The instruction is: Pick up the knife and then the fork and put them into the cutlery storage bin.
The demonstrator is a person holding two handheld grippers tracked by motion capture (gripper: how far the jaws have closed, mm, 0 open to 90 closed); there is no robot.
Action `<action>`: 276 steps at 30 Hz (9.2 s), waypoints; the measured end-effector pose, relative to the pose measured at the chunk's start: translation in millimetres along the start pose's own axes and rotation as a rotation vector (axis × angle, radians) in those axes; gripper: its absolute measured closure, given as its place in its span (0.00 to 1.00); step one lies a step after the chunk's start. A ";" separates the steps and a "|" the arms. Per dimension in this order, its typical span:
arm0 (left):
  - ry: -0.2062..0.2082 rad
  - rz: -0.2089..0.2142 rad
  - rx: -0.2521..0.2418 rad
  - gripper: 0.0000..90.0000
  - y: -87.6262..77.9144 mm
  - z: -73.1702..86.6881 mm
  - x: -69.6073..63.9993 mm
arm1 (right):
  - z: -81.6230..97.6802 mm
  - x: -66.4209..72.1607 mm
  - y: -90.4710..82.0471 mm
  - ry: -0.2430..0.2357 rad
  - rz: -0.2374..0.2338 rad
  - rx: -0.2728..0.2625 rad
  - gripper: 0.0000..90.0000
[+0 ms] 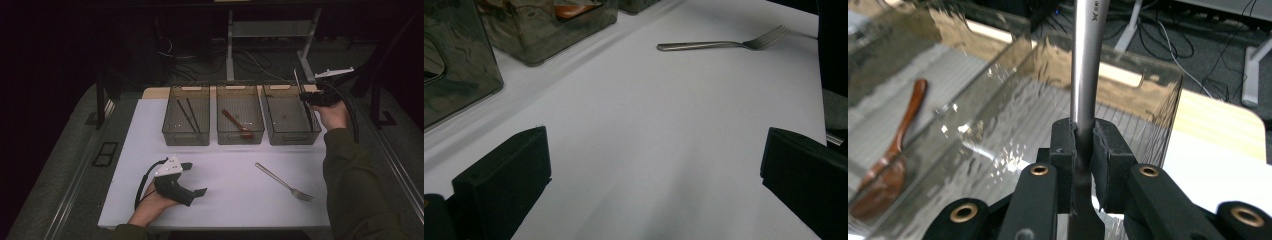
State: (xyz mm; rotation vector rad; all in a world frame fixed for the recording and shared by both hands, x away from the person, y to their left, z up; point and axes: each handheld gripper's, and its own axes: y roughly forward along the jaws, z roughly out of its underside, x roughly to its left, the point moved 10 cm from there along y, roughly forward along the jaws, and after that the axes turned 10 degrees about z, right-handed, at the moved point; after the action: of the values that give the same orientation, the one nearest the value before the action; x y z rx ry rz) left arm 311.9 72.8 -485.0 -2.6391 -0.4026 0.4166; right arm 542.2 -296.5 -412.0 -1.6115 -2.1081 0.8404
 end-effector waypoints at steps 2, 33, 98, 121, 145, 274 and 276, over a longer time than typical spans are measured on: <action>0.002 0.000 0.001 0.00 0.0 0.1 -0.1 | 5.2 0.8 4.2 -0.014 0.004 0.021 0.89; 0.005 0.000 0.001 0.00 -0.3 -0.5 -0.5 | 21.0 18.3 20.5 0.024 -0.071 0.092 0.57; 0.019 -0.009 0.029 0.00 -0.6 1.7 -2.6 | 188.3 143.3 -100.5 -0.423 -0.317 0.375 0.76; 0.018 -0.008 0.029 0.00 0.2 1.5 -3.5 | 195.0 154.2 -82.3 -0.556 -0.230 0.531 0.91; 0.018 -0.007 0.027 0.00 -0.1 1.4 -3.2 | 185.3 140.4 -91.5 -0.424 -0.296 0.434 0.94; 0.009 0.003 0.012 0.00 -0.7 0.2 -2.7 | 60.6 29.0 32.8 -0.172 0.013 0.381 0.85; 0.009 0.003 0.011 0.00 -0.6 0.2 -2.9 | 58.6 27.9 31.2 -0.160 0.010 0.367 0.80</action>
State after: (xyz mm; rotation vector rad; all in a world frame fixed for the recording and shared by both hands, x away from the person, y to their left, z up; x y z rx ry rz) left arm 309.1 72.4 -484.3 -2.6301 -0.3918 0.4070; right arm 522.1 -278.5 -478.7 -1.4014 -1.9042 1.3103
